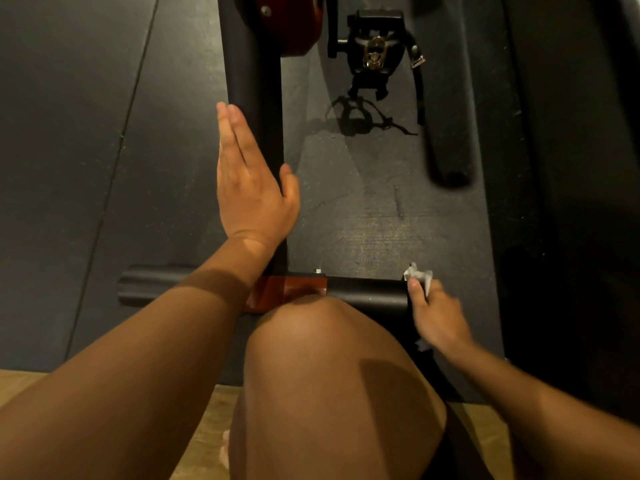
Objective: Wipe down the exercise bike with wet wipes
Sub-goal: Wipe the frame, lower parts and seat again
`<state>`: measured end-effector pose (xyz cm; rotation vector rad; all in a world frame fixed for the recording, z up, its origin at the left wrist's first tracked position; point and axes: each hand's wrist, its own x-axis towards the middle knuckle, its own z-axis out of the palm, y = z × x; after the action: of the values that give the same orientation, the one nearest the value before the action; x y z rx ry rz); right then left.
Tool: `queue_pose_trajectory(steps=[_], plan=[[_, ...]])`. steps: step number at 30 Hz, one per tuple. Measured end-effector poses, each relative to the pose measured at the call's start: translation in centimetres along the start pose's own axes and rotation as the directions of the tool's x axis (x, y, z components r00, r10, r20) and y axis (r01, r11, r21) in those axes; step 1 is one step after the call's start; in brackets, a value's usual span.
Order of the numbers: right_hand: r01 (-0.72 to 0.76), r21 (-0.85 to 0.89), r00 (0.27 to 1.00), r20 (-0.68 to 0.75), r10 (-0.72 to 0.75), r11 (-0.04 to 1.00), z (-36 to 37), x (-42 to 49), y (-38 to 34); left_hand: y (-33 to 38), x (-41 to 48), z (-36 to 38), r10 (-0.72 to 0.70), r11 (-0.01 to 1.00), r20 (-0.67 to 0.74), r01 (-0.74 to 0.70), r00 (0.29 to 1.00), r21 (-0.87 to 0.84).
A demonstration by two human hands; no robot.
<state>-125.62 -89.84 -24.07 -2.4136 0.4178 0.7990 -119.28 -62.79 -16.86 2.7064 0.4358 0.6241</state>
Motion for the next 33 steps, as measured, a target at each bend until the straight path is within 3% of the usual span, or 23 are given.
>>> queue_pose_trajectory(steps=[1, 2, 4, 7, 10, 12, 15, 19, 21, 22, 23, 25, 26, 27, 28, 31, 33], plan=[[-0.127, 0.229, 0.990, -0.024, 0.136, 0.965, 0.6, -1.0, -0.8, 0.0, 0.0, 0.0, -0.001, 1.000, 0.005, 0.001, 1.000, -0.007], [-0.246, 0.444, 0.962, 0.006, 0.272, 0.862, 1.1, -1.9, -1.6, 0.0, 0.0, -0.1, -0.001, 1.000, 0.007, 0.001, 1.000, -0.016], [-0.435, 0.757, 0.873, 0.222, 0.435, 0.487, 1.2, -3.6, -2.9, 0.2, -0.1, -0.2, -0.003, 0.999, 0.007, 0.003, 1.000, -0.036], [-0.513, 0.858, 0.785, 0.467, 0.406, 0.005, 0.3, -5.0, -4.7, 0.3, 0.0, -0.3, -0.002, 0.998, 0.007, 0.003, 1.000, -0.067], [-0.548, 0.811, 0.734, 0.584, 0.347, -0.207, 2.0, -4.9, -5.6, 0.3, 0.0, -0.3, -0.006, 0.998, 0.015, 0.007, 1.000, -0.067], [-0.613, 0.778, 0.736, 0.625, 0.260, -0.137, 3.6, -5.2, -6.3, 0.2, -0.1, -0.3, -0.008, 0.998, 0.022, 0.010, 1.000, -0.060], [-0.646, 0.741, 0.763, 0.632, 0.136, 0.182, 5.3, -6.0, -8.0, 0.2, 0.0, -0.5, -0.030, 0.997, 0.050, 0.033, 0.998, -0.066], [-0.702, 0.650, 0.712, 0.629, 0.313, 0.292, 4.4, -6.6, -8.5, 0.7, 0.2, -2.4, -0.069, 0.991, 0.245, 0.094, 0.967, -0.092], [-0.679, 0.675, 0.734, 0.636, 0.239, 0.289, 2.3, -7.9, -9.1, 2.1, 0.0, -4.2, -0.177, 0.968, 0.349, 0.227, 0.920, -0.105], [-0.657, 0.708, 0.751, 0.643, 0.150, 0.259, 1.0, -8.7, -9.5, 3.1, -0.4, -5.4, -0.278, 0.931, 0.412, 0.348, 0.868, -0.106], [-0.617, 0.739, 0.776, 0.629, 0.050, 0.270, -0.5, -9.8, -9.9, 4.2, -0.8, -6.7, -0.406, 0.853, 0.491, 0.513, 0.771, -0.100], [-0.502, 0.783, 0.801, 0.581, -0.145, 0.368, -4.1, -12.5, -10.6, 6.5, -1.9, -9.7, -0.588, 0.597, 0.669, 0.802, 0.455, -0.021], [-0.464, 0.785, 0.797, 0.572, -0.194, 0.411, -5.9, -14.1, -10.8, 7.7, -2.6, -11.5, -0.581, 0.523, 0.750, 0.851, 0.317, 0.046], [-0.452, 0.773, 0.790, 0.578, -0.203, 0.445, -7.6, -15.9, -10.8, 9.0, -3.2, -13.6, -0.531, 0.535, 0.817, 0.836, 0.224, 0.118], [-0.453, 0.764, 0.780, 0.589, -0.211, 0.459, -9.6, -17.9, -10.8, 10.4, -3.9, -15.7, -0.478, 0.579, 0.860, 0.800, 0.179, 0.156], [-0.477, 0.734, 0.752, 0.626, -0.207, 0.484, -15.3, -24.1, -10.6, 15.8, -4.9, -22.1, -0.411, 0.591, 0.869, 0.807, 0.276, 0.024], [-0.461, 0.737, 0.785, 0.599, -0.160, 0.495, -19.3, -27.9, -10.4, 19.3, -4.9, -26.1, -0.410, 0.600, 0.857, 0.800, 0.313, -0.005]])
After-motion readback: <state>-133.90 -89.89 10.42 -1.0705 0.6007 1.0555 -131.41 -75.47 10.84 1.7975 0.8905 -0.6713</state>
